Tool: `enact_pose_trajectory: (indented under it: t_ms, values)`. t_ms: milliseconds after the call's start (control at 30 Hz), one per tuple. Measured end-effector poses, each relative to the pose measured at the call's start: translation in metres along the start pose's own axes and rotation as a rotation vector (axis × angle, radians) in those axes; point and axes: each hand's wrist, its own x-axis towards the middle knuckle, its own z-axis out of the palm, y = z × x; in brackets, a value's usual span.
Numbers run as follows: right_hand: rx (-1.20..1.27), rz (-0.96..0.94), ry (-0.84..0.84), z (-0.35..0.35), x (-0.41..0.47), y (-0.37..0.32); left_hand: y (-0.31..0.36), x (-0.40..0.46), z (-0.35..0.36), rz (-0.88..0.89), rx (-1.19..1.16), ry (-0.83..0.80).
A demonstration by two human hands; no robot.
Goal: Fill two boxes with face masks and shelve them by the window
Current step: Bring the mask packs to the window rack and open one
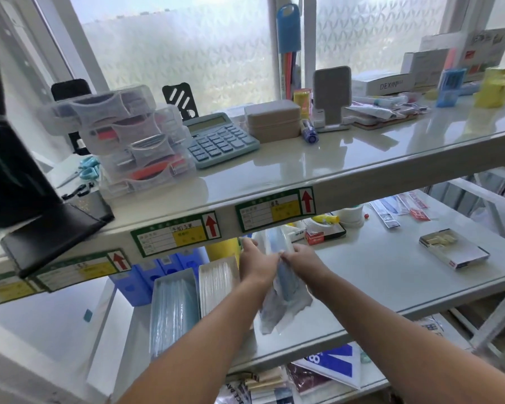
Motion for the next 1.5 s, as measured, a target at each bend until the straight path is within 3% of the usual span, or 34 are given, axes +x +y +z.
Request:
enact_pose_trajectory:
  t_ms: [200,367,500,667,767,833,933,1033,1233,1500]
  values:
    - [0.240,0.240,-0.088,-0.008,0.006,0.013,0.003,-0.006,0.019,0.023,0.032,-0.073]
    - [0.304,0.233,-0.181,-0.012,0.009,0.035,-0.006,-0.010,0.025,0.049,0.028,-0.166]
    - [0.295,0.215,-0.188,-0.021,0.009,0.048,-0.013,-0.004,0.021,-0.029,-0.130,-0.299]
    - [0.328,0.243,-0.235,-0.034,0.017,0.053,-0.034,-0.002,0.015,0.158,0.066,-0.037]
    - [0.393,0.248,-0.274,-0.037,0.019,0.052,-0.040,0.003,0.015,-0.047,0.065,-0.127]
    - [0.436,0.249,-0.294,-0.038,0.019,0.051,-0.041,0.004,0.016,-0.248,-0.067,-0.222]
    - [0.431,0.282,-0.317,-0.036,0.018,0.047,-0.040,0.003,0.015,-0.399,-0.242,-0.307]
    - [0.356,0.309,-0.329,-0.034,0.016,0.041,-0.047,0.007,0.020,-0.362,-0.261,-0.244]
    - [0.170,0.163,-0.341,-0.031,0.016,0.040,-0.048,0.001,0.026,-0.303,-0.207,-0.164]
    - [0.061,0.121,-0.231,-0.011,0.026,0.064,-0.056,-0.008,0.040,-0.350,0.140,-0.168]
